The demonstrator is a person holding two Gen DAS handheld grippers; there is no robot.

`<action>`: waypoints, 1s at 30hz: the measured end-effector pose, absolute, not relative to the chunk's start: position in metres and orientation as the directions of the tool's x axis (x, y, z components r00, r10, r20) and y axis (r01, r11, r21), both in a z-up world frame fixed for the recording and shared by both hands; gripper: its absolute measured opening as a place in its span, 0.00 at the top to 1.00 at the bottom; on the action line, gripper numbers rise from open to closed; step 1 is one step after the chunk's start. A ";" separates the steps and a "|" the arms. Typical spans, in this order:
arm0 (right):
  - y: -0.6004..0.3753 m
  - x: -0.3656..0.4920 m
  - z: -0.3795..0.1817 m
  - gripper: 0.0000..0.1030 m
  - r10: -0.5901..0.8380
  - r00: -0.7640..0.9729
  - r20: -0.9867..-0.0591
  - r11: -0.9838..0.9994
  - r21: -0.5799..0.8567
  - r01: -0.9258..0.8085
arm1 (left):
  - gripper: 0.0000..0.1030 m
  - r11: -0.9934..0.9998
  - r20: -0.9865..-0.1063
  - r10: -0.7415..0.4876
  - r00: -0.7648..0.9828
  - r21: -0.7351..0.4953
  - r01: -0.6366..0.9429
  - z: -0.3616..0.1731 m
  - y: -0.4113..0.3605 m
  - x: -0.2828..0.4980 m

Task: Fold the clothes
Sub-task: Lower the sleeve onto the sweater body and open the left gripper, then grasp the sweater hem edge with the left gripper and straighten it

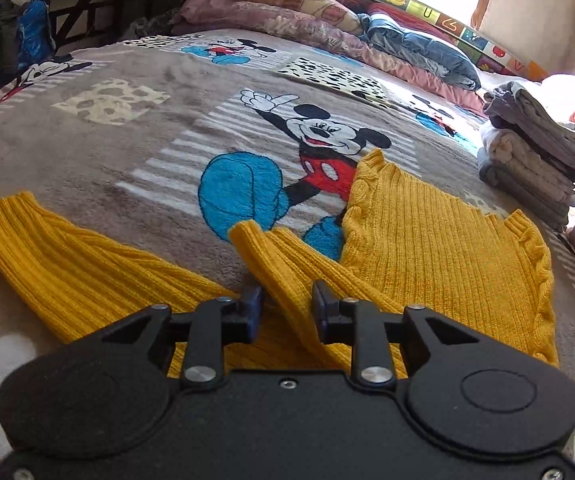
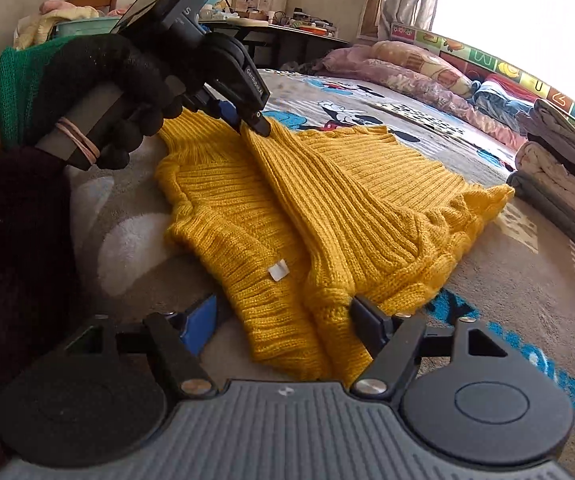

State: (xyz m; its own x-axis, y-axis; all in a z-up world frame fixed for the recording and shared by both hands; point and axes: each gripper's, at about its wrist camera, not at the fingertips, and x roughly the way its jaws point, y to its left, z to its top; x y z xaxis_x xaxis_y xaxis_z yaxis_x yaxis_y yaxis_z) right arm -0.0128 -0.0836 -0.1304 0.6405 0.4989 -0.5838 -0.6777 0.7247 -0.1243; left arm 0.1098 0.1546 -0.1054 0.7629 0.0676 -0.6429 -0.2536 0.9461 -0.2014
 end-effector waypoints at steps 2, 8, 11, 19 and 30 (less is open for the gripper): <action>-0.088 -0.016 -0.129 0.30 0.510 0.650 -0.564 0.727 -0.121 -0.676 | 0.76 0.936 -0.635 0.135 0.761 -0.169 -0.307 -0.102 0.156 0.110; -0.097 -0.016 -0.125 0.24 0.517 0.715 -0.470 0.757 -0.140 -0.639 | 0.76 0.933 -0.579 0.136 0.804 -0.199 -0.300 -0.085 0.146 0.110; -0.094 -0.004 -0.130 0.21 0.536 0.715 -0.448 0.760 -0.112 -0.640 | 0.76 0.963 -0.561 0.016 0.828 -0.215 -0.164 -0.073 0.121 0.116; -0.089 0.004 -0.143 0.11 0.579 0.651 -0.491 0.724 -0.057 -0.688 | 0.63 0.955 -0.581 -0.290 0.761 -0.118 0.273 -0.048 -0.004 0.169; -0.086 0.001 -0.146 0.06 0.625 0.599 -0.501 0.682 -0.025 -0.731 | 0.66 0.926 -0.735 -0.341 0.587 -0.154 0.345 -0.080 -0.070 0.287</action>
